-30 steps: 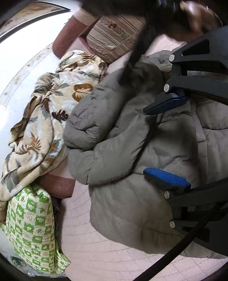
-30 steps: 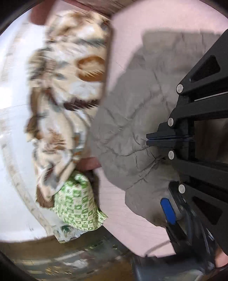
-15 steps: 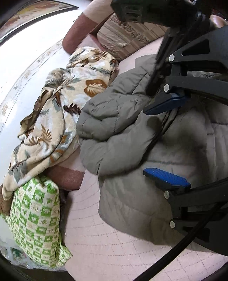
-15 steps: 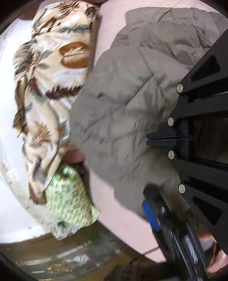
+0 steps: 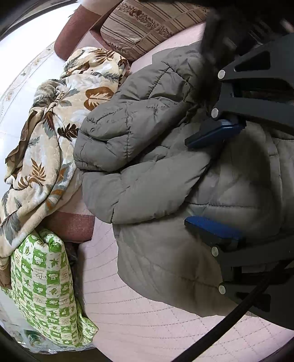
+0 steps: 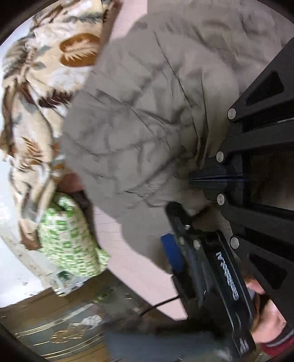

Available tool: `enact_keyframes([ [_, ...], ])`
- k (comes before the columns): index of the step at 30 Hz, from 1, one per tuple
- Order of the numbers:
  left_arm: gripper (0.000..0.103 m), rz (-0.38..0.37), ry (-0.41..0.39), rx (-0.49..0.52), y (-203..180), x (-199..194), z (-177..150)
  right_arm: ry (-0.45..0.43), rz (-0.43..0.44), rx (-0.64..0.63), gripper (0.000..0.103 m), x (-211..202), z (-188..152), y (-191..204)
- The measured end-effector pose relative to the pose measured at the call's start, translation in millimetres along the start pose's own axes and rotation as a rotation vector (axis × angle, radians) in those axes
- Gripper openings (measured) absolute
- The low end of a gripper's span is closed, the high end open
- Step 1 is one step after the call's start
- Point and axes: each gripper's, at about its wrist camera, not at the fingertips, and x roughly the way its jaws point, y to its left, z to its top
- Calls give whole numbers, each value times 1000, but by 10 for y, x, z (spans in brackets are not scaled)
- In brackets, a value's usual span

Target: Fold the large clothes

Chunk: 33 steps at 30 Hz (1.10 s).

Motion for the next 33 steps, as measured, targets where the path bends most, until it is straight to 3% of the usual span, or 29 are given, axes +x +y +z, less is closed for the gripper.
enact_keyframes([
  [4,62,27,-4,27,-49,14,-15,-91,-138,-5,3,-272,135,-226],
  [8,63,51,5,54,-90,74,-43,11,-238,46,3,-42,59,-547],
  [10,64,66,9,73,-119,110,-66,68,-221,79,3,157,-75,-696],
  [14,64,101,-5,110,-191,73,-101,45,-230,100,3,134,-96,-729],
  [21,64,41,-61,81,-207,-177,-28,-63,-173,60,7,-291,-53,-400],
  [25,64,72,33,96,-207,23,-112,34,-192,54,10,42,-141,-290],
  [27,64,93,22,129,-252,1,-129,74,-186,85,11,195,-177,-349],
  [31,64,30,-15,110,-264,-255,-119,37,-146,134,12,-120,-87,-312],
  [33,64,15,-36,104,-247,-414,-130,-2,-132,131,22,-414,-107,-246],
])
